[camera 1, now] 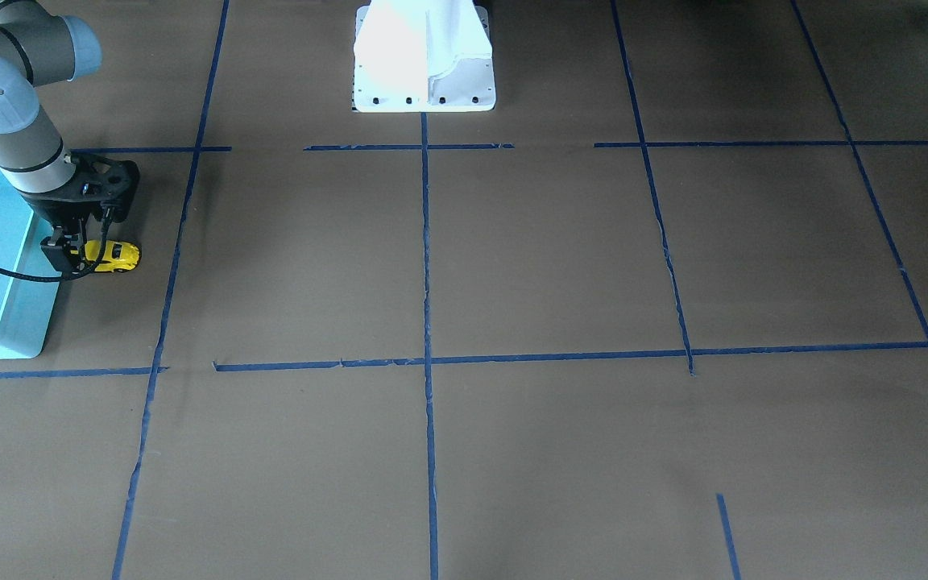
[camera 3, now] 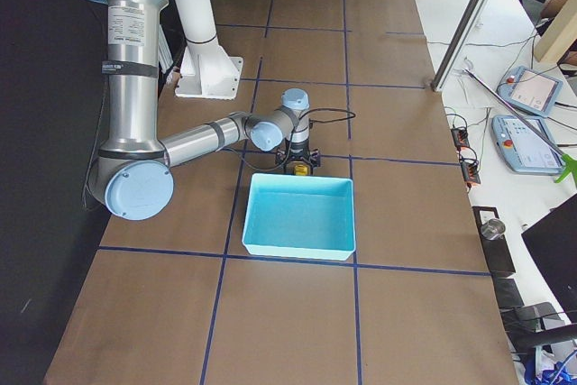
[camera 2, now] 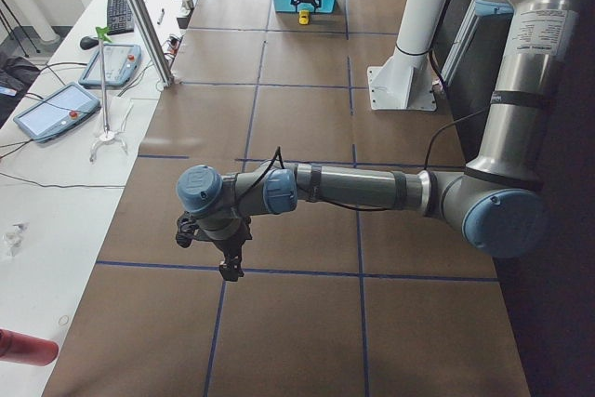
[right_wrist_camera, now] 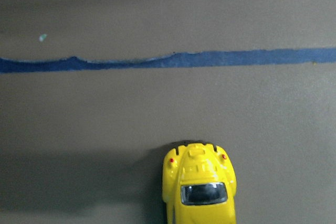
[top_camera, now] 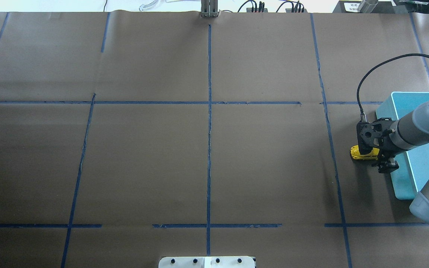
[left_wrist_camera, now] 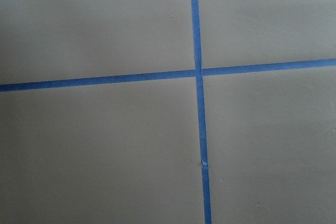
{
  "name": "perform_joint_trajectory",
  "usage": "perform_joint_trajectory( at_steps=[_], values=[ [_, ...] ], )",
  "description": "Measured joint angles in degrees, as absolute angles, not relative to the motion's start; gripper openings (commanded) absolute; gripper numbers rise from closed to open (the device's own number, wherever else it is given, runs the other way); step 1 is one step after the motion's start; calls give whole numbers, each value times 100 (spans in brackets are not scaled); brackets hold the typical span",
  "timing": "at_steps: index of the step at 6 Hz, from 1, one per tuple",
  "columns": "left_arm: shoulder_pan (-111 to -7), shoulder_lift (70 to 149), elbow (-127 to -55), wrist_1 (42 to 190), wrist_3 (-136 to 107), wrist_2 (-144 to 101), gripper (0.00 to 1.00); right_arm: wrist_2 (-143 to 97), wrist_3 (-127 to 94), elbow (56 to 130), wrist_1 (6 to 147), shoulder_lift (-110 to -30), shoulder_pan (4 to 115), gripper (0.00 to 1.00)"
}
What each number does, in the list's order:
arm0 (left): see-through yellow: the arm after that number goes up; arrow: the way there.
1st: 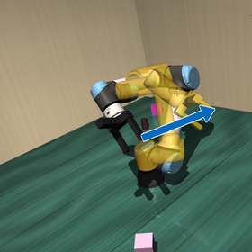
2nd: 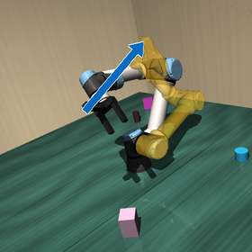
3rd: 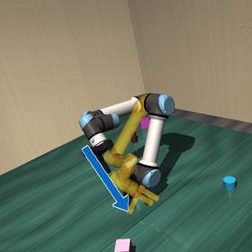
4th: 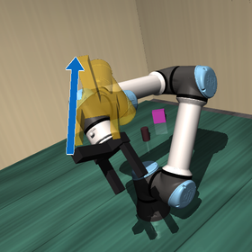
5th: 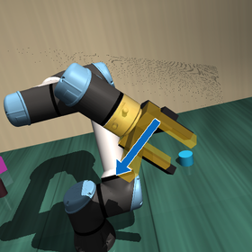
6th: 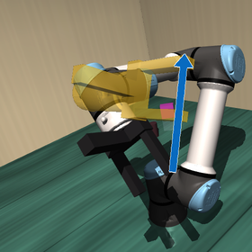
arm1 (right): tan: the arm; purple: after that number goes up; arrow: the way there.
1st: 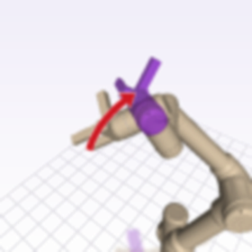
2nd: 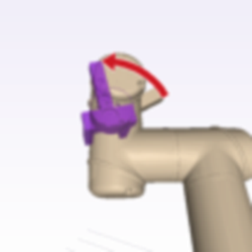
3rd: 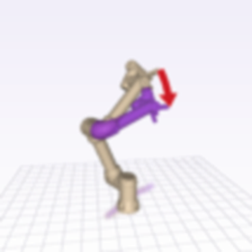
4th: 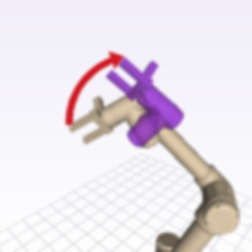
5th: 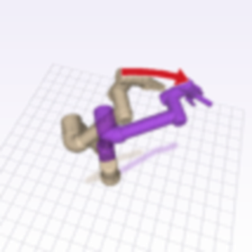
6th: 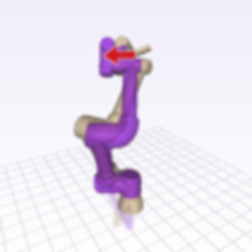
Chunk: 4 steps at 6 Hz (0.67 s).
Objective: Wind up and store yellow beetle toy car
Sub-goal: 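Close the right gripper on the yellow car and lift it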
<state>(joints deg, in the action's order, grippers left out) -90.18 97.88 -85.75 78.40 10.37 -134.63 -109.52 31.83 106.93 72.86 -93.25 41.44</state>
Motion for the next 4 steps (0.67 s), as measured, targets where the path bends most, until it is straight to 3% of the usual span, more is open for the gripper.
perform_joint_trajectory(
  at_steps=[1,2,3,4],
  values=[
    [-9018,9790,-8568,7840,1037,-13464,100,-10872,3188,10635,7286,-9272,4065,94],
    [-9018,9791,-8553,7842,1037,-13464,100,-10832,3195,10539,7283,-9166,4031,72],
    [-9018,9791,-8538,7846,1037,-13465,100,-10817,3198,10460,7280,-9093,4022,43],
    [-9018,9791,-8533,7848,1037,-13465,100,-10812,3204,10414,7278,-9067,4026,26]
  ],
)
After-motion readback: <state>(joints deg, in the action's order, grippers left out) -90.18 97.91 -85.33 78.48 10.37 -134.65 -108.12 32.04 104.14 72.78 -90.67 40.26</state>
